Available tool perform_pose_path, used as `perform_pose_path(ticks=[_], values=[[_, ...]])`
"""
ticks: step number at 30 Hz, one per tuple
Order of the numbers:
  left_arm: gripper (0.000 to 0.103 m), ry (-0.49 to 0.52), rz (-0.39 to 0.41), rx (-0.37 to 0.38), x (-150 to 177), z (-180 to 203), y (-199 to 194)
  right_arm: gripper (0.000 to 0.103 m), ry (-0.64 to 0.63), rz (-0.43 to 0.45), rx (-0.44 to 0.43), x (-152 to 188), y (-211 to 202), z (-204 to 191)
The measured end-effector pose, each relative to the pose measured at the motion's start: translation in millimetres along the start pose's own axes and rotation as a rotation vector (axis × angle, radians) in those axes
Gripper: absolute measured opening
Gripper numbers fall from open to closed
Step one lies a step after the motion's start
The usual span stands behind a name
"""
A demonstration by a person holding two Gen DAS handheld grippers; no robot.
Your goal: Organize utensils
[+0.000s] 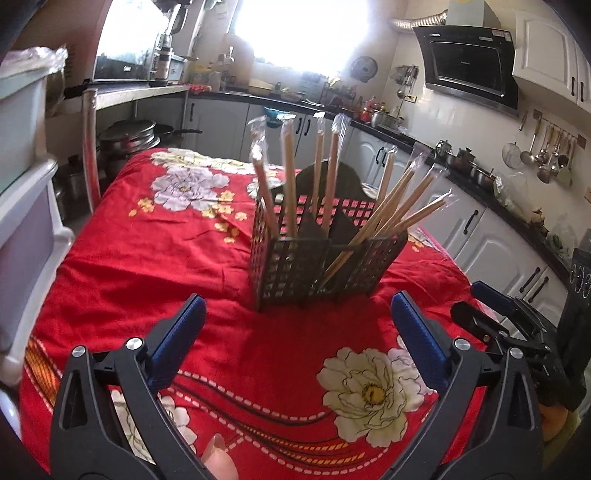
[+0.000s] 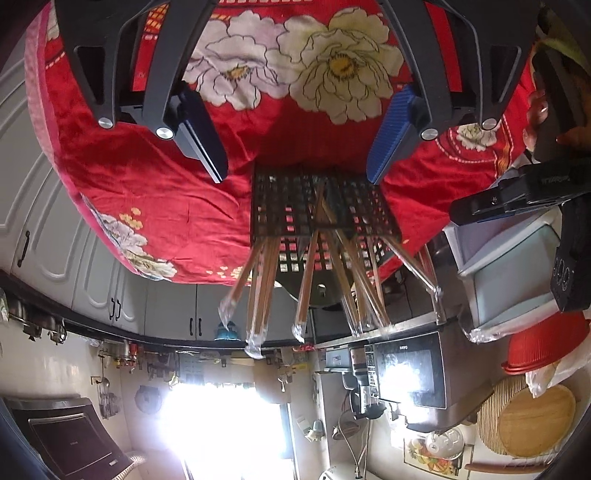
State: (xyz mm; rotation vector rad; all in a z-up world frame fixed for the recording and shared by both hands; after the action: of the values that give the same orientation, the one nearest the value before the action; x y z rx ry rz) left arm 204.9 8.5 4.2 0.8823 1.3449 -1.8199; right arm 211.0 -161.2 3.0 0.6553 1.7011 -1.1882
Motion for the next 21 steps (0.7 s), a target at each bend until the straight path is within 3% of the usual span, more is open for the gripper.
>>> perform_pose_path(ticks=[6,14,21], values=[[0.092,0.01,0.001,-0.022,17,-3,3,0.088,0.004,0.009,0.019,14,-2,2],[0.092,0.03,0.027,-0.043,33,-3,8,0.093,-0.002,0.018,0.034,33,1,4],[0.092,0.037,0.09,-0.079,38,-5,5,0.096,-0.028,0.113,0.019,33,-9,-5]])
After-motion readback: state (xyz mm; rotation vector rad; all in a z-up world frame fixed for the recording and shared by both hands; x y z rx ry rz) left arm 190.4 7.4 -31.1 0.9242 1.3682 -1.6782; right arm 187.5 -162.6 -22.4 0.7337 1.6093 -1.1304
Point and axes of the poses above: each gripper's, at about its wrist camera, not at the fingertips, and y roughly the way its jaws point, z to its right, x to its underside, the point moved 8 cm from there along y, roughly the way its jaws point, and after that the axes turned 4 degrees about z, right-handed, at the moved point
